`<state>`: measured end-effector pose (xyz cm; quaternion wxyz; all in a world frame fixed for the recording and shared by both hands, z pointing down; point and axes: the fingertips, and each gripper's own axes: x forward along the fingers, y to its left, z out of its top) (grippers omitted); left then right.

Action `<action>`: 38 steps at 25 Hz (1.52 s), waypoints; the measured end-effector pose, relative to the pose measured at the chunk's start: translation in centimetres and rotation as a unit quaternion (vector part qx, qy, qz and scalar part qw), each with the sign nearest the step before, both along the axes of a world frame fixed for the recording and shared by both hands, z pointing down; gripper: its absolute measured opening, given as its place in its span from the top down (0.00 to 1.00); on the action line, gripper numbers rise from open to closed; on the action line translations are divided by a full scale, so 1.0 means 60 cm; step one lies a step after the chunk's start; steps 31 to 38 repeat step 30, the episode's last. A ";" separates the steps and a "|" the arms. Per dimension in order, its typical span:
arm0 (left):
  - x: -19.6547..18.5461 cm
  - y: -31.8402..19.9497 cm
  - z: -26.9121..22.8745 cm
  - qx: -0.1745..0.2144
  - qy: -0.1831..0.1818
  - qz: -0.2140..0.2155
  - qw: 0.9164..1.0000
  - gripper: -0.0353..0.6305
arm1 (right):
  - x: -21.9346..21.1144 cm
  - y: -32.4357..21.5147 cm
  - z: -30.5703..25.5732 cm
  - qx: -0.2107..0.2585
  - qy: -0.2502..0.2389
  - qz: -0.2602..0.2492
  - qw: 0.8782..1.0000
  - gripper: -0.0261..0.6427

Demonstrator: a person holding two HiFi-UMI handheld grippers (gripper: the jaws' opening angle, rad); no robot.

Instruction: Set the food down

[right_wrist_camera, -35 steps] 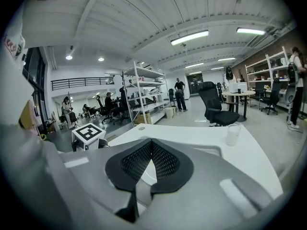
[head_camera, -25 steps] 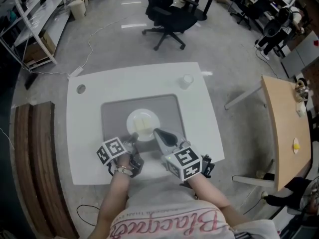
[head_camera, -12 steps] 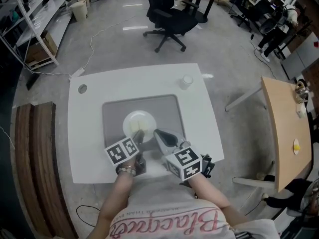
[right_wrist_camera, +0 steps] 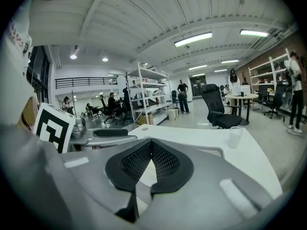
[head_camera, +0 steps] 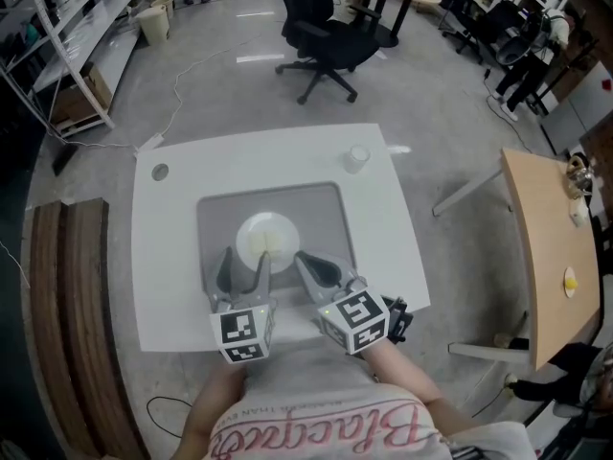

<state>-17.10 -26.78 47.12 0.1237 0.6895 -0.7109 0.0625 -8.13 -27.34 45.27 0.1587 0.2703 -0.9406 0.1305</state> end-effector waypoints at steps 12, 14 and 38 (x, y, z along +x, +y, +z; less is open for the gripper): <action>-0.030 0.056 -0.065 0.070 -0.047 -0.048 0.995 0.95 | -0.004 0.030 -0.045 0.084 -0.014 0.002 0.996 0.96; -0.028 0.062 -0.068 0.076 -0.046 -0.048 0.995 0.95 | -0.004 0.041 -0.050 0.096 -0.015 0.002 0.995 0.96; -0.001 0.147 -0.095 0.089 -0.031 -0.073 0.993 0.95 | 0.031 0.123 -0.075 0.116 -0.023 -0.005 0.993 0.96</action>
